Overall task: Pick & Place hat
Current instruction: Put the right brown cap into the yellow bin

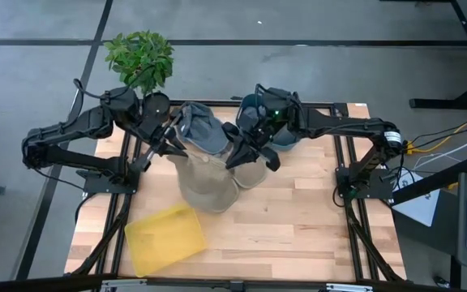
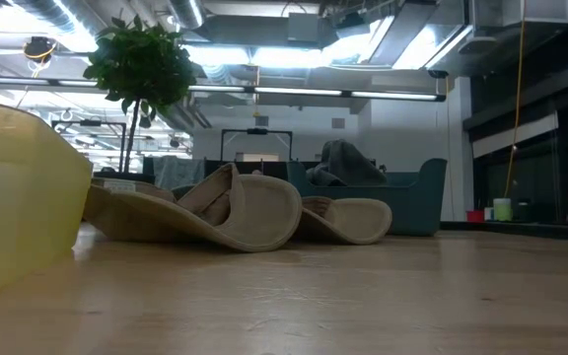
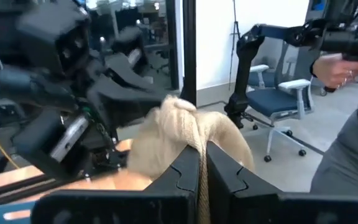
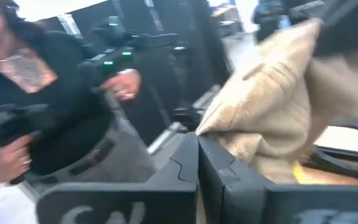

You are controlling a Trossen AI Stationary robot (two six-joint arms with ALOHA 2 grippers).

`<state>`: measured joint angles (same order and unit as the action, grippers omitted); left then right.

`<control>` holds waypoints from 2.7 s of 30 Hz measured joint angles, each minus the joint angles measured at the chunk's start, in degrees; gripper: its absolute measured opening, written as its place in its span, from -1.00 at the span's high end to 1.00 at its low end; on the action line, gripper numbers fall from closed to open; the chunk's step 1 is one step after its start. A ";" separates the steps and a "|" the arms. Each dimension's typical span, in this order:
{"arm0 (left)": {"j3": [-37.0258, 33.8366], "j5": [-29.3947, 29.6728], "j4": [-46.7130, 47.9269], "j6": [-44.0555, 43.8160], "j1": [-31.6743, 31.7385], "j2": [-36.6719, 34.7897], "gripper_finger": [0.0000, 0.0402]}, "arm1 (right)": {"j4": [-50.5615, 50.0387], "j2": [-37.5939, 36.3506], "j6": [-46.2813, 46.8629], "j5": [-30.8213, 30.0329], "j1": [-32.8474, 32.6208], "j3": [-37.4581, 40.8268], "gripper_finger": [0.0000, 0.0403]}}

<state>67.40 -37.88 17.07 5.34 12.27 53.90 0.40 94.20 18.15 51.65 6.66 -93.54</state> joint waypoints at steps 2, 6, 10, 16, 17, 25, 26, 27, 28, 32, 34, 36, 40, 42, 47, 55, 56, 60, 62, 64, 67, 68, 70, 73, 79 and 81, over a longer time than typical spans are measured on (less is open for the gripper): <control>0.02 -1.37 -1.01 -0.93 0.00 0.36 0.97 | 0.26 -0.10 -0.47 0.87 0.18 0.00 1.00; 0.02 -2.22 -0.58 -1.53 -0.28 1.25 0.98 | 0.81 -0.13 -1.47 2.13 -0.01 0.00 1.00; 0.02 -2.37 -0.73 -1.55 -0.26 1.43 0.98 | 0.32 -0.33 -0.30 0.17 -0.04 0.00 0.95; 0.03 -2.21 -0.33 -2.51 -0.26 0.83 0.98 | -4.55 -0.45 1.93 -4.67 0.70 0.00 0.74; 0.04 -2.04 0.00 -2.52 -0.25 0.60 0.98 | -5.89 -0.45 2.46 -5.21 1.09 0.00 0.69; 0.06 8.46 11.25 -1.05 -0.26 -1.30 0.98 | -13.54 -0.45 5.97 -4.98 4.44 0.00 0.26; 0.06 10.71 12.72 -1.03 -0.26 -1.39 0.98 | -13.69 -0.45 5.87 -4.43 4.78 0.00 0.21; 0.06 12.93 13.59 -1.05 -0.26 -1.41 0.98 | -13.87 -0.45 5.61 -4.58 5.03 0.00 0.17; 0.06 15.28 14.42 -1.03 -0.26 -1.47 0.98 | -14.16 -0.45 5.58 -5.68 5.23 0.00 0.13; 0.06 21.74 15.33 -1.06 -0.26 -1.59 0.98 | -16.92 -0.45 4.58 -17.50 5.86 0.00 0.07; 0.06 23.25 16.16 -1.06 -0.26 -1.59 0.98 | -18.85 -0.45 3.85 -25.55 6.06 0.00 0.07; 0.06 23.64 17.00 -1.07 -0.26 -1.59 0.98 | -20.38 -0.42 3.73 -33.57 6.32 0.00 0.07; 0.06 27.85 18.82 -1.07 -0.28 -1.59 0.98 | -20.32 -0.38 4.04 -44.65 6.45 0.00 0.07; 0.06 30.73 19.14 -1.09 -0.26 -1.59 0.98 | -19.62 -0.38 4.05 -46.44 6.36 0.00 0.07; 0.06 36.83 17.66 0.62 -0.28 -1.56 0.98 | -16.27 -0.38 3.55 -46.11 5.33 0.00 0.07; 0.06 40.45 11.75 3.95 -0.26 -0.32 0.98 | -15.32 -0.14 0.81 -46.45 3.80 0.00 0.06; 0.06 40.45 11.57 4.15 -0.26 0.05 0.98 | -15.23 0.03 0.77 -46.16 3.83 0.00 0.06; 0.06 41.97 11.44 5.10 -0.26 1.61 0.98 | -14.53 1.39 0.68 -44.17 3.91 0.00 0.06; 0.06 43.28 11.39 5.66 -0.26 2.22 0.98 | -14.37 2.29 0.67 -44.25 3.89 0.00 0.06; 0.06 44.00 11.48 6.53 -0.26 2.45 0.98 | -14.34 3.28 0.71 -45.95 3.86 0.00 0.06; 0.06 44.42 11.37 7.02 -0.26 2.59 0.98 | -13.66 4.30 0.75 -47.44 3.85 0.01 0.06; 0.06 44.42 11.42 7.00 -0.26 2.65 0.98 | -13.08 4.52 0.76 -47.50 3.85 0.02 0.06; 0.06 44.44 11.38 7.23 -0.26 2.66 0.98 | -10.73 4.69 0.75 -47.57 3.91 0.02 0.06; 0.06 44.38 11.30 7.65 -0.26 2.63 0.97 | -8.08 4.71 0.52 -47.58 3.89 0.02 0.06; 0.06 42.77 10.99 7.67 -0.26 2.61 0.98 | -5.91 4.71 -1.99 -47.55 4.19 0.02 0.06; 0.06 43.01 11.08 7.88 -0.26 2.53 0.97 | -6.04 4.71 -1.99 -47.49 4.45 0.02 0.06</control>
<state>67.46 5.13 28.15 13.23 12.01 56.43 -5.64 98.91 16.16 4.16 11.11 -93.51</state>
